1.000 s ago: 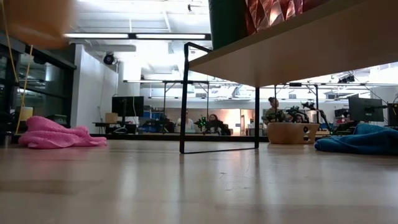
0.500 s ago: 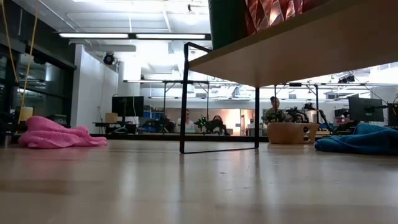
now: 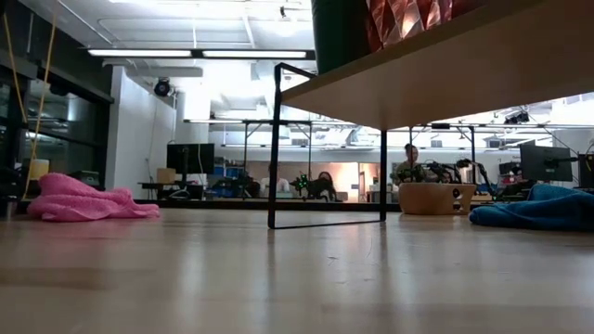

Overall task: Stack small to large cups/mugs on shelf
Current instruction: Put the orange cup on the shelf

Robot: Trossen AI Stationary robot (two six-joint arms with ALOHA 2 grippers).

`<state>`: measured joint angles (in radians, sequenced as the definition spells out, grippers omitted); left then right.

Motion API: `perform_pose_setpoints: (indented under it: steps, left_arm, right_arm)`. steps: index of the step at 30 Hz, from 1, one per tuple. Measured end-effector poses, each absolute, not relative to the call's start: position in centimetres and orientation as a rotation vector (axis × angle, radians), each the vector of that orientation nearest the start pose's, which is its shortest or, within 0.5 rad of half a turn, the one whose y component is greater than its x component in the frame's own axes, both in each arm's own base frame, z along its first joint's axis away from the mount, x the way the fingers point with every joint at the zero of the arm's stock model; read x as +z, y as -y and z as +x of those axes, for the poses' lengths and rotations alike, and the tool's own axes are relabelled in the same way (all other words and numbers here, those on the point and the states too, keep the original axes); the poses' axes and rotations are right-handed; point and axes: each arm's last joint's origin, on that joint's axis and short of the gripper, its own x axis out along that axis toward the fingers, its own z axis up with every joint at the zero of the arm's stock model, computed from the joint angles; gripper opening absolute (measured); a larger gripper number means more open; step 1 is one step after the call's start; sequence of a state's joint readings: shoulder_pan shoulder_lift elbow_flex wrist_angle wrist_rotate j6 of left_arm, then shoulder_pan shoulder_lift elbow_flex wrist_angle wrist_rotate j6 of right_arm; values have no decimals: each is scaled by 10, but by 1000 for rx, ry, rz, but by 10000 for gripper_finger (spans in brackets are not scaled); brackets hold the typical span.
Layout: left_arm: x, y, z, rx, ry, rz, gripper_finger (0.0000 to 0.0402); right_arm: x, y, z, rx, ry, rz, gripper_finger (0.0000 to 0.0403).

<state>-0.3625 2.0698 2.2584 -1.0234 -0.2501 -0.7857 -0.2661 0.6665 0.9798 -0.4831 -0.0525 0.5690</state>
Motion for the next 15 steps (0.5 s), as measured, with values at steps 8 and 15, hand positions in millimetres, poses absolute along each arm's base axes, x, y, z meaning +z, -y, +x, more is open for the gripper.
perform_pose_setpoints:
  steps: [8,15]
  left_arm:
    - [362,136,434,381,-622,-547,0]
    - [339,139,452,412,-612,-598,0]
  right_arm:
    - [383,31,118,-251,-105,601,0]
    - [406,18,101,-73,-70,521,0]
